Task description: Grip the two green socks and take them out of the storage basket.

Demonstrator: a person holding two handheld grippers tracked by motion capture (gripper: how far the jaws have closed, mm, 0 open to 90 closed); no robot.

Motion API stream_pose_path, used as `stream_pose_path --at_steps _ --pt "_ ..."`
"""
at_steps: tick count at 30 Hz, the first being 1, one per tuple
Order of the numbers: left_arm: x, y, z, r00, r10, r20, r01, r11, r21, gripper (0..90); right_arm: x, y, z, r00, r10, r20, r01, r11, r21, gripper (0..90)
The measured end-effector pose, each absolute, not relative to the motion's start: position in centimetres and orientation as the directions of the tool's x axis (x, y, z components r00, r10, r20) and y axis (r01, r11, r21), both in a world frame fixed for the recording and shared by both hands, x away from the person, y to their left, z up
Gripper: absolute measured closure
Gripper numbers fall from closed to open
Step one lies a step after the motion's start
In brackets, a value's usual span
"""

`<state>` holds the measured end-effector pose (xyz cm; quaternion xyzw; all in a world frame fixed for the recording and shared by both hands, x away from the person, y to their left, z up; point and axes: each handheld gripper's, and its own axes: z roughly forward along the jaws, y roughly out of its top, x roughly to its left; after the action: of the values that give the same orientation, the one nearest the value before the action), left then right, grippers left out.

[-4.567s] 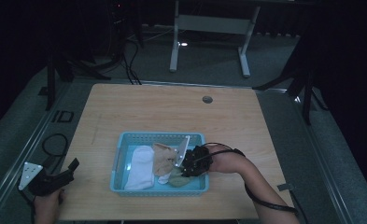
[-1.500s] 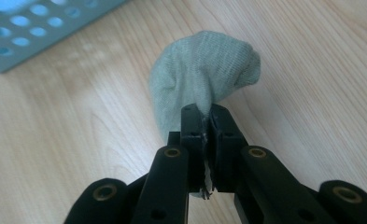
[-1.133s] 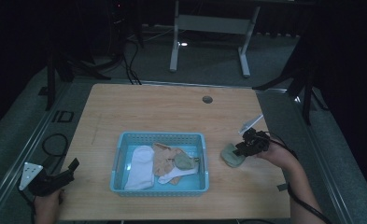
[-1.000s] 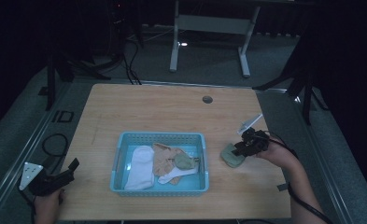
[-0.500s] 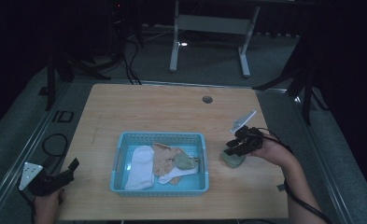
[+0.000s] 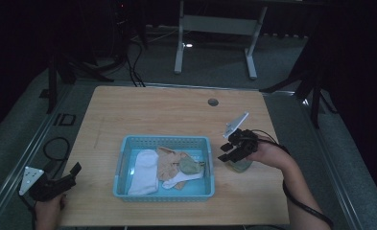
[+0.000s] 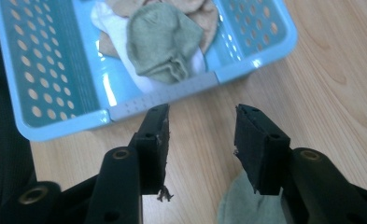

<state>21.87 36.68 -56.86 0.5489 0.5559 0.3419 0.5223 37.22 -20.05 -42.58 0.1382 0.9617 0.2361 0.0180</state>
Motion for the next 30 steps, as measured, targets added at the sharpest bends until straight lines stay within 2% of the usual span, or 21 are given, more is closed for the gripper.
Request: stream_pose_path --at_steps 18,30 --pt "21.9 36.8 -56.9 0.154 0.966 -0.207 0.251 0.164 0.954 2.4 37.2 -15.0 -42.3 -0.983 0.183 0.027 0.175 0.869 0.463 53.6" --pt "21.9 36.8 -56.9 0.155 0.966 -0.208 0.251 0.165 0.954 2.4 36.7 -12.0 -44.5 -0.991 0.119 0.052 0.13 0.893 0.432 53.5"
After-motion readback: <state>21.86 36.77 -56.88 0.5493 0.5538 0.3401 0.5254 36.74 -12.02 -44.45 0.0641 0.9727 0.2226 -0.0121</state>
